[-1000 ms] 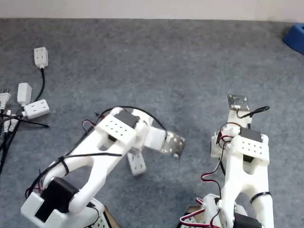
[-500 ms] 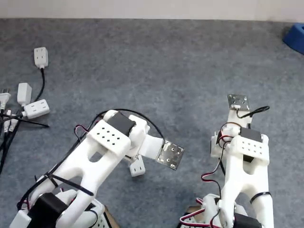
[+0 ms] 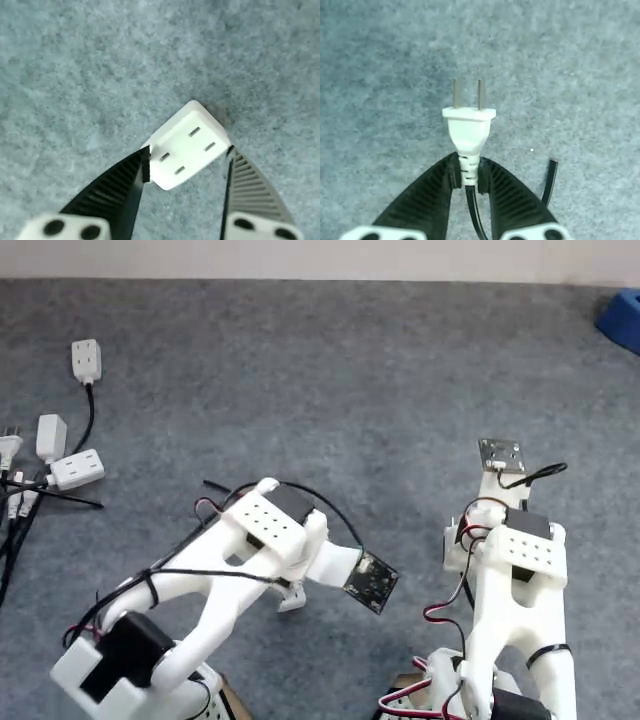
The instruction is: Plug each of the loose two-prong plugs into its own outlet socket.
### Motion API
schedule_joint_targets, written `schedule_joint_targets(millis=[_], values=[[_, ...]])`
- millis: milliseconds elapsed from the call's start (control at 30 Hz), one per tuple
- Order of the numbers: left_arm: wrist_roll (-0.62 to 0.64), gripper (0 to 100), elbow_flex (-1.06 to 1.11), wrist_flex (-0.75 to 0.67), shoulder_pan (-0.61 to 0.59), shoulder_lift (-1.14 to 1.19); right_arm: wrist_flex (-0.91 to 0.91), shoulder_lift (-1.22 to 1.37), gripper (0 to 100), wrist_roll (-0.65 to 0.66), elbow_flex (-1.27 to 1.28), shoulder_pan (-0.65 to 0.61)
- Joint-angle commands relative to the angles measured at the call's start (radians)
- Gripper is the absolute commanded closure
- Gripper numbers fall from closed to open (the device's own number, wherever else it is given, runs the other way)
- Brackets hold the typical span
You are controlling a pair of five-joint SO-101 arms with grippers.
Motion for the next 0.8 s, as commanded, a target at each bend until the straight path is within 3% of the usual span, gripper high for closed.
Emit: schedule_joint_targets(millis=[0, 200, 533, 600, 767], values=[[-0.141, 76, -0.008, -0.052, 0.004, 0.045, -0.007, -0.019, 99.1, 0.009, -0.044, -0.012], [-0.141, 76, -0.016, -0.121, -0.036, 0.136, -0.007, -0.019, 99.1, 0.009, -0.044, -0.012], [-0.129, 90, -0.053, -0.153, -0.176, 0.147, -0.005, -0.021, 99.1, 0.008, -0.022, -0.074], [-0.029, 91, -0.082, -0.16, -0.191, 0.148, -0.005, -0.021, 99.1, 0.008, -0.022, -0.074], [0.365, 91, -0.259, -0.161, -0.248, 0.168, -0.005, -0.021, 99.1, 0.008, -0.021, -0.076]])
